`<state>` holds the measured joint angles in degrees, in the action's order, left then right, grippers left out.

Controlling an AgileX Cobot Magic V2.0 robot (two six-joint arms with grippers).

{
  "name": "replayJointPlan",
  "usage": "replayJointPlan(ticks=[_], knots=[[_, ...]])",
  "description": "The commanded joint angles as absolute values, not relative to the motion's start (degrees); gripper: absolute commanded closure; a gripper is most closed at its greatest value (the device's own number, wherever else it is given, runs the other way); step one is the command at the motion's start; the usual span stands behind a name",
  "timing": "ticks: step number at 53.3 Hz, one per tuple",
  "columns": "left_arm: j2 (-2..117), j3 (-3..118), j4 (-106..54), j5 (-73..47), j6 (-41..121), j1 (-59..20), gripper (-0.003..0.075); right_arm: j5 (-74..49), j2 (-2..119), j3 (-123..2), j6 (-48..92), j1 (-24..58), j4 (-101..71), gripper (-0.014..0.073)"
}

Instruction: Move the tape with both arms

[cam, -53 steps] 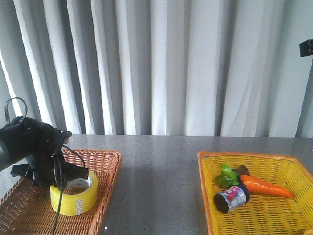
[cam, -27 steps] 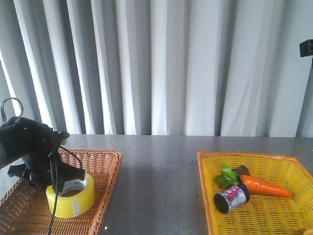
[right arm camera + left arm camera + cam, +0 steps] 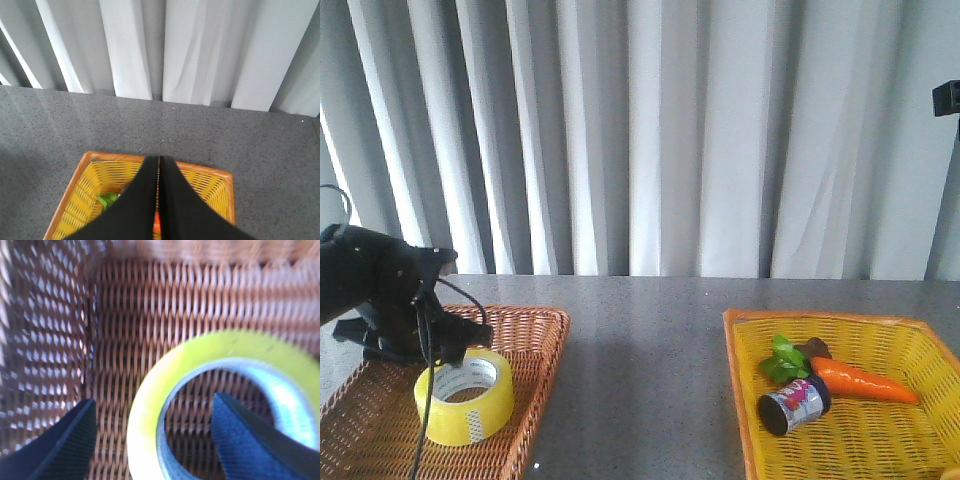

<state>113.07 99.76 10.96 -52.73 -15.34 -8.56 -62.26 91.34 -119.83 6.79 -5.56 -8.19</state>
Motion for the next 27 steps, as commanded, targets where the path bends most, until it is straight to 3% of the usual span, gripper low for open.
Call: replayJointPlan(ticks=[1,27], knots=[[105.1,101.5,11.3,-46.2,-15.3,-8.6,0.0321,-58.4,89.7,-121.3,7.4,-5.8,-8.3,0.0601],[81.7,101.5,11.4,-34.5,-15.3,-8.6,0.0591,-58.5,89.7,-121.3,7.4,-5.8,-8.3,0.0601]])
